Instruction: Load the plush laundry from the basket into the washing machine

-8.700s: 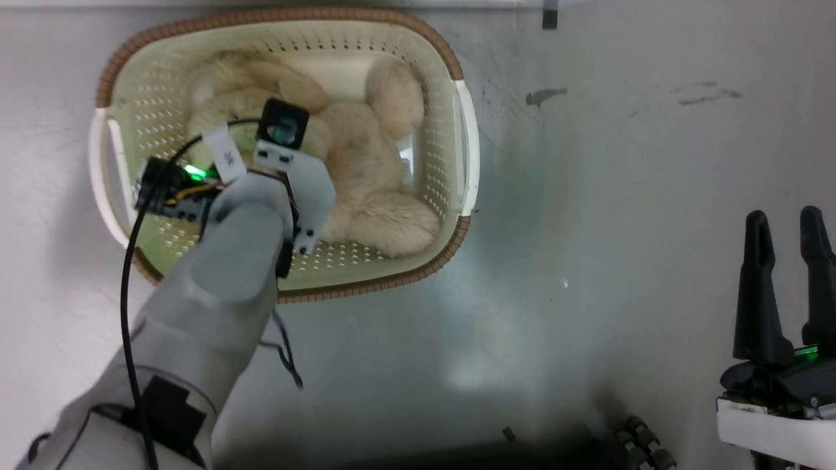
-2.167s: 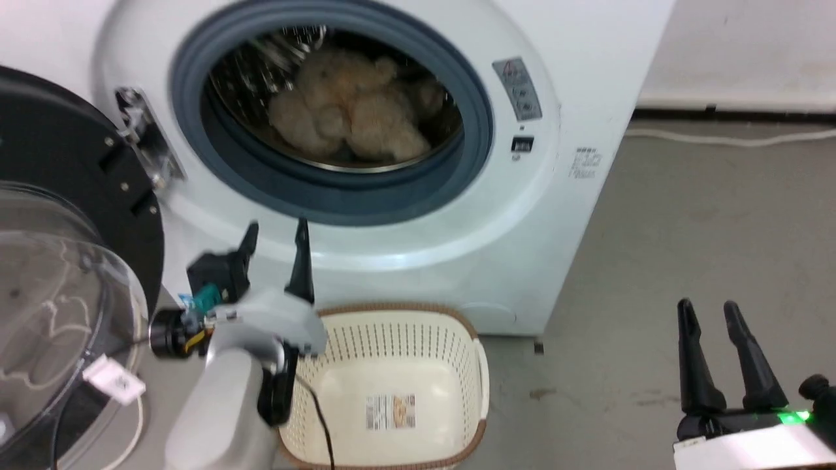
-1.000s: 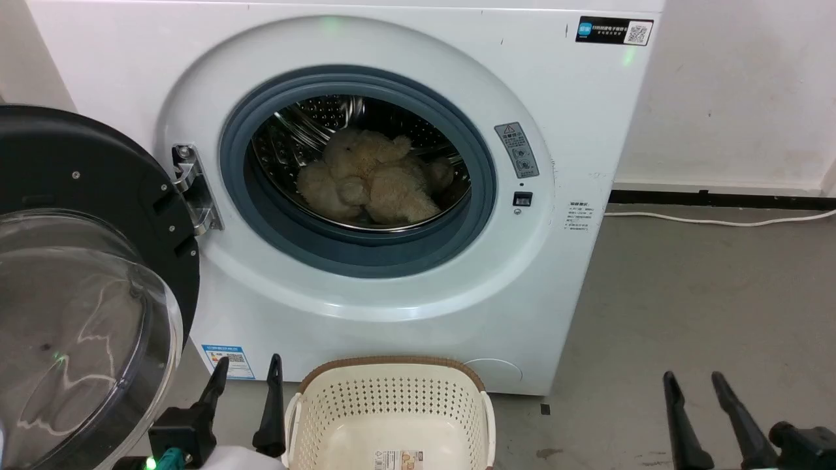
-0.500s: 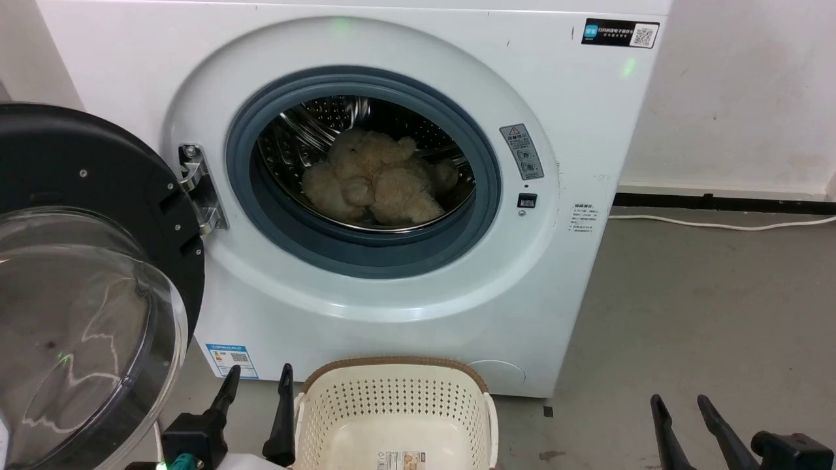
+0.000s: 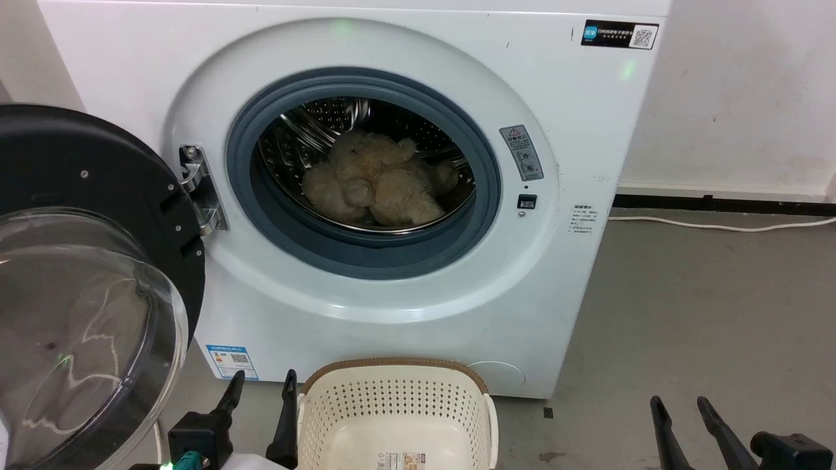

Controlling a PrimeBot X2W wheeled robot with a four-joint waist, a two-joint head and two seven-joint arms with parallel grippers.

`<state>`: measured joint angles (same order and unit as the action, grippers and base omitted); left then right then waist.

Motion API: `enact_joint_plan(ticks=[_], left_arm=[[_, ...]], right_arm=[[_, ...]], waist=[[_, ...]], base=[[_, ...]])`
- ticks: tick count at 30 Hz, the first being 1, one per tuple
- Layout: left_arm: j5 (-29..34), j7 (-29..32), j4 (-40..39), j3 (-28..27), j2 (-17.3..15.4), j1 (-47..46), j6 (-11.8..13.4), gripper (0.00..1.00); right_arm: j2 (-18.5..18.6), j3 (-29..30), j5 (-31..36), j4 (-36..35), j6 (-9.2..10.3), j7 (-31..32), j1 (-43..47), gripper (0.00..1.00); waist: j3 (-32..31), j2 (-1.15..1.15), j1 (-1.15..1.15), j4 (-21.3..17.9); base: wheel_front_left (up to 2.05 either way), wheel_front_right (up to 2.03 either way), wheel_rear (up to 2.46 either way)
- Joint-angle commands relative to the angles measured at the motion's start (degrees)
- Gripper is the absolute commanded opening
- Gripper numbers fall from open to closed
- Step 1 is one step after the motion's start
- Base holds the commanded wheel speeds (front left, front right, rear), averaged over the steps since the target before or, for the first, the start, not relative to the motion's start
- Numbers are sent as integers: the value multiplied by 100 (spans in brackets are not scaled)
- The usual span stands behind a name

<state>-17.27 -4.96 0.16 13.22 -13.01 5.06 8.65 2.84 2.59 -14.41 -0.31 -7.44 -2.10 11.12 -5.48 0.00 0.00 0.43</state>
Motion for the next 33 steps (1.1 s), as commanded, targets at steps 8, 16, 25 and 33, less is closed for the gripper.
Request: enact_joint_plan(ticks=[8, 16, 25, 33], left_arm=[[-80, -31, -26, -19, 16, 80, 49, 100], [-45, -9, 0, -9, 10, -4, 19, 0], [83, 28, -1, -104, 82, -40, -45, 0], [197, 60, -2, -189, 147, -73, -102, 0]], right_arm=[[4, -27, 11, 9, -5, 13, -41, 100], [0, -20, 9, 2, 0, 1, -9, 0], [0, -37, 112, 4, 0, 16, -88, 0], [1, -53, 205, 6, -1, 30, -159, 0]], waist=[[-18, 0, 0, -6], [-19, 0, 0, -10], [22, 0, 0, -12], [58, 0, 0, -14]], base=[[0, 0, 0], [0, 0, 0], [0, 0, 0], [0, 0, 0]])
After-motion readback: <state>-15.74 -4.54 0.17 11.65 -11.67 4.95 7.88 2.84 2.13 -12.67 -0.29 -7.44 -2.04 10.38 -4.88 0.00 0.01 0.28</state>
